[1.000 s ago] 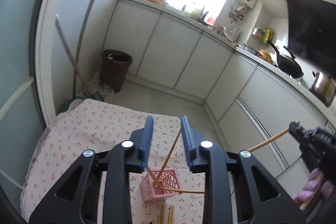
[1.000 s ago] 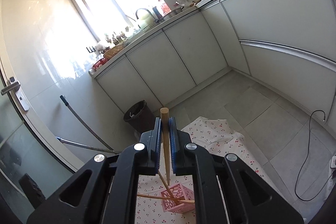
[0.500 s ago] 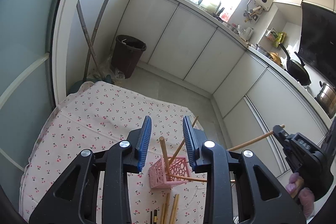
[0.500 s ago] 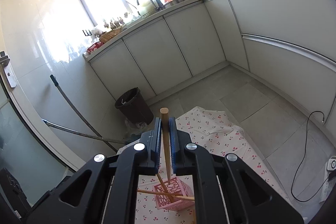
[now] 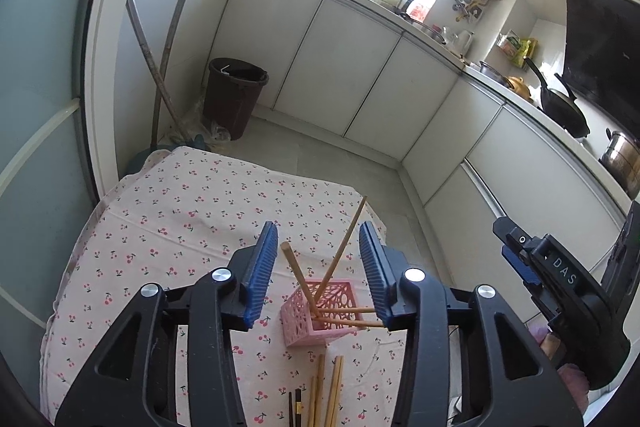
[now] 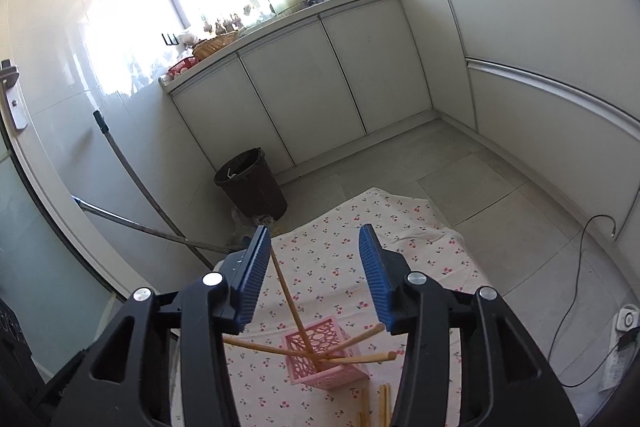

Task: Organize utensils
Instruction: 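Open the left gripper to drop the chopstick into the pink holder, then lower the left gripper and grasp a thin black chopstick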

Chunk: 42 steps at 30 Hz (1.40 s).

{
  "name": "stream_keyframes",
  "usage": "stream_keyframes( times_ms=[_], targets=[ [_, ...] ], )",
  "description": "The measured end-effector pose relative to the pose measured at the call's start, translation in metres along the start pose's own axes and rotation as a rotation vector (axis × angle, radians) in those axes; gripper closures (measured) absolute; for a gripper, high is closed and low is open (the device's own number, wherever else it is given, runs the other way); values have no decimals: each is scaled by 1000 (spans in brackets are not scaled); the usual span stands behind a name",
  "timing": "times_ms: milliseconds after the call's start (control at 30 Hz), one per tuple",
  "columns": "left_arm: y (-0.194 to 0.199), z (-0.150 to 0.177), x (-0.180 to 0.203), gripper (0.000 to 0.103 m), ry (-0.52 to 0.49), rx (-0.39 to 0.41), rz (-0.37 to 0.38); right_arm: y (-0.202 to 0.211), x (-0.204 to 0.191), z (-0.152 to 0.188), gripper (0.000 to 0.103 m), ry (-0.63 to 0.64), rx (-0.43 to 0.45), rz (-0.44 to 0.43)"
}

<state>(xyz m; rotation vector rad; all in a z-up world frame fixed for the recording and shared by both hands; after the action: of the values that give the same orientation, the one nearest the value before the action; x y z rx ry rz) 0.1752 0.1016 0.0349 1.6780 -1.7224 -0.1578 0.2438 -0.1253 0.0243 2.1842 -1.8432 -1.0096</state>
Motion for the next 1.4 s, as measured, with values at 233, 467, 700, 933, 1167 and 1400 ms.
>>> stream_keyframes(
  times_ms=[233, 467, 700, 933, 1167, 1400],
  targets=[
    [-6, 16, 9, 43, -47, -28, -29, 7, 6, 17, 46, 69, -13, 59],
    [-10, 37, 6, 29, -79, -62, -75, 15, 13, 42, 40, 176, -16, 141],
    [-14, 71, -2, 13, -69, -123, -101, 28, 29, 78, 29, 200, -56, 178],
    [-26, 111, -15, 7, -72, -245, -160, 32, 51, 129, 19, 214, -164, 205],
    [-61, 158, -32, 7, -70, -453, -223, 18, 77, 174, 7, 205, -366, 236],
    [-99, 198, -66, 7, 5, -648, -299, -10, 119, 225, 7, 55, -692, 230]
  ],
)
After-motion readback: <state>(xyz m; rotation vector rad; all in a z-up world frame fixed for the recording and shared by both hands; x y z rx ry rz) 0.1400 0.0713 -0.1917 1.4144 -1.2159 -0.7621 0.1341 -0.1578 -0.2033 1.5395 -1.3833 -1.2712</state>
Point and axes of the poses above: each gripper's, at about its wrist camera, not at the fingertips, and y roughly against the way its jaws point, x to its right, z to its underside, the point moved 4 cm from there along -y, roughly the way its jaws point, and after that the axes turned 1 degree about -x, right-handed, at the moved point
